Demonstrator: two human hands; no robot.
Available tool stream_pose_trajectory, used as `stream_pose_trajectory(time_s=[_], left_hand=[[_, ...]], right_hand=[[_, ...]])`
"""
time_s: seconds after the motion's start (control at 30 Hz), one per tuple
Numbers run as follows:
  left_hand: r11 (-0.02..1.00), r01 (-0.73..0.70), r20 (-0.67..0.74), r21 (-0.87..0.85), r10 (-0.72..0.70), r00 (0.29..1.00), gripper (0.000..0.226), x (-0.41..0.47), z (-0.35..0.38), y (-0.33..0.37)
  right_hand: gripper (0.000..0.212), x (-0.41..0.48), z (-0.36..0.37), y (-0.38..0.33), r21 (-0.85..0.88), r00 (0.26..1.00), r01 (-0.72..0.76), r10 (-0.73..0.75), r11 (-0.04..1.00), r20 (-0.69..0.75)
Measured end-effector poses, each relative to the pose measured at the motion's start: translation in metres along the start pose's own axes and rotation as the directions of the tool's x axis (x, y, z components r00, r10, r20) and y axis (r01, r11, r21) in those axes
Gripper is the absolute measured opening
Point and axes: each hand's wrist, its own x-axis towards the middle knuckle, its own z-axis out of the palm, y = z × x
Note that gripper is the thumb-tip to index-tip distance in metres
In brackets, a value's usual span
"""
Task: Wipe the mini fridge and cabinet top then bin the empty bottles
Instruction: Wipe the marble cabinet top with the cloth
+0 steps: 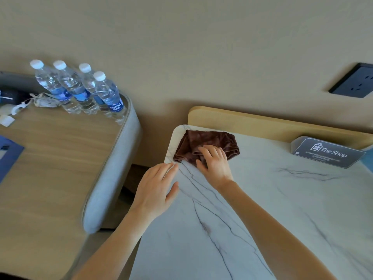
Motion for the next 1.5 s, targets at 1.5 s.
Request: stream_pose_trajectory(time_s=[1.5], left_hand=[[0.955,-0.245,0.031,-0.165,0.253,0.967,0.048,-0.355,-0.036,0.049]], right_hand=[[0.049,-0.450,-0.007,-0.230,-0.034,0.942,-0.295,0.284,0.955,-0.178]])
